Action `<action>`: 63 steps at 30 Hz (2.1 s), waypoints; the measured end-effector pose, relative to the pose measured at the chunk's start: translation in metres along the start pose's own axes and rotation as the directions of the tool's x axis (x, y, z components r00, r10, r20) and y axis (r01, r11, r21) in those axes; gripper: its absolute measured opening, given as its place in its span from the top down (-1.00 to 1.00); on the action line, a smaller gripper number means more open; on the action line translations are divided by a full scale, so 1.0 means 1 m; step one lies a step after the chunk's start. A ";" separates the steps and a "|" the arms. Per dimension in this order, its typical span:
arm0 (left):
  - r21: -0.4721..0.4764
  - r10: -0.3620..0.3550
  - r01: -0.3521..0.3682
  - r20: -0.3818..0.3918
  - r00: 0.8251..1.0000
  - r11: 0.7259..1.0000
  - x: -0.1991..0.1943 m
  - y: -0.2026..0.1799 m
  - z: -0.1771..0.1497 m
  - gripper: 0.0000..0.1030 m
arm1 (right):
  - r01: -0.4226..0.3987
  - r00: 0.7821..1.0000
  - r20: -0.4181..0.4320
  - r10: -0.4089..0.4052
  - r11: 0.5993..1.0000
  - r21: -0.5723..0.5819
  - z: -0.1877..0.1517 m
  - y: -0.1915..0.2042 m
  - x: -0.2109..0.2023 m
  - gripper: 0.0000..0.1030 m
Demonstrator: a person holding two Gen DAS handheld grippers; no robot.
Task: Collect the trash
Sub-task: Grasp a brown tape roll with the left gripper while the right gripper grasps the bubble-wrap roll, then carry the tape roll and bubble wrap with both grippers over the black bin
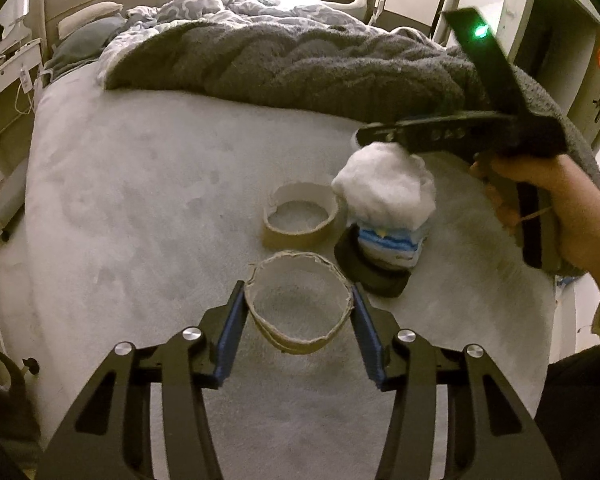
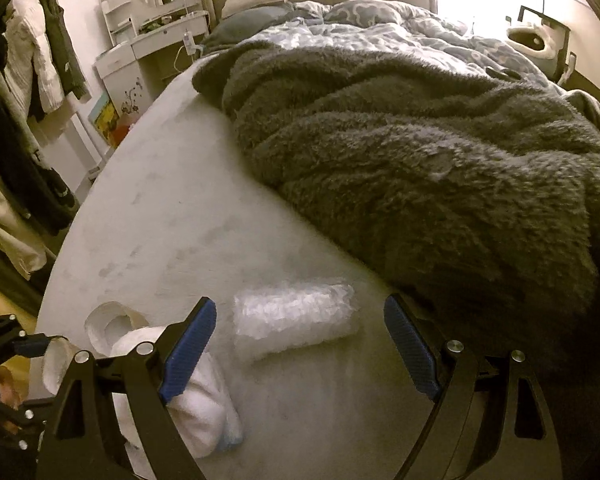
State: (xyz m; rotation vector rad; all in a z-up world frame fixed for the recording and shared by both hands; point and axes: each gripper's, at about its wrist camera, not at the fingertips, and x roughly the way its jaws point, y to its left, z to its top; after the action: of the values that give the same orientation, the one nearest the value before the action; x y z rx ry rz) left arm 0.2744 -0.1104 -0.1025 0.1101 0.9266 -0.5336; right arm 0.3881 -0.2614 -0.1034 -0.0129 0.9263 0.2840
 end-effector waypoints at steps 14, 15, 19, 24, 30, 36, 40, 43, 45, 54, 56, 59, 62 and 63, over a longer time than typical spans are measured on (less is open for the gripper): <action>-0.023 0.034 -0.033 0.035 0.999 0.999 -0.022 0.016 -0.005 -0.04 | 0.037 0.997 -0.075 -0.036 0.999 0.007 0.006 0.009 0.019 -0.28; -0.023 0.038 -0.037 0.039 0.999 0.999 -0.024 0.018 -0.006 -0.04 | 0.041 0.996 -0.079 -0.041 0.999 0.004 0.006 0.010 0.020 -0.25; -0.029 0.052 -0.050 0.046 0.998 0.998 -0.032 0.026 -0.011 -0.04 | 0.064 0.996 -0.067 -0.064 0.998 0.006 0.011 0.016 0.017 -0.23; -0.039 0.072 -0.070 0.056 0.996 0.997 -0.044 0.034 -0.017 -0.04 | 0.071 0.997 0.014 -0.071 0.997 0.007 0.024 0.027 0.000 -0.23; -0.050 0.099 -0.096 0.061 0.993 0.994 -0.054 0.041 -0.022 -0.03 | 0.050 0.997 0.057 -0.049 0.999 -0.017 0.031 0.047 -0.009 -0.23; -0.059 0.121 -0.117 0.056 0.991 0.991 -0.063 0.050 -0.031 -0.03 | 0.031 0.998 0.063 -0.028 0.998 -0.049 0.027 0.068 -0.013 -0.23; -0.069 0.135 -0.131 0.053 0.989 0.989 -0.065 0.055 -0.036 -0.03 | 0.009 0.998 0.063 -0.006 0.998 -0.056 0.020 0.082 -0.017 -0.23; -0.093 0.144 -0.139 0.048 0.988 0.986 -0.065 0.061 -0.042 -0.03 | -0.005 0.998 0.069 0.009 0.998 -0.061 0.014 0.092 -0.024 -0.23; -0.110 0.148 -0.142 0.049 0.988 0.984 -0.067 0.062 -0.048 -0.02 | -0.019 0.997 0.076 0.024 0.998 -0.059 0.008 0.100 -0.029 -0.23; -0.152 0.198 -0.186 0.074 0.977 0.971 -0.100 0.065 -0.064 -0.02 | -0.058 0.990 0.125 0.069 0.995 -0.086 -0.018 0.141 -0.058 -0.23; -0.166 0.212 -0.196 0.081 0.974 0.966 -0.109 0.068 -0.068 -0.02 | -0.076 0.987 0.135 0.086 0.994 -0.078 -0.030 0.151 -0.066 -0.23; -0.191 0.237 -0.217 0.089 0.967 0.957 -0.124 0.074 -0.075 -0.02 | -0.093 0.985 0.137 0.104 0.992 -0.083 -0.046 0.163 -0.074 -0.23; -0.220 0.259 -0.230 0.110 0.960 0.948 -0.137 0.079 -0.083 -0.02 | -0.091 0.986 0.132 0.105 0.990 -0.105 -0.062 0.180 -0.082 -0.23; -0.233 0.269 -0.238 0.111 0.957 0.943 -0.140 0.082 -0.087 -0.02 | -0.089 0.986 0.130 0.104 0.990 -0.111 -0.065 0.183 -0.084 -0.23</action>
State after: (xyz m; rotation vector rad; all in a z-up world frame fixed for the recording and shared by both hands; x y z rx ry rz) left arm 0.1833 0.0428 -0.0567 -0.0072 0.8116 -0.1944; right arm 0.2440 -0.1142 -0.0563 -0.0453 0.7777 0.4187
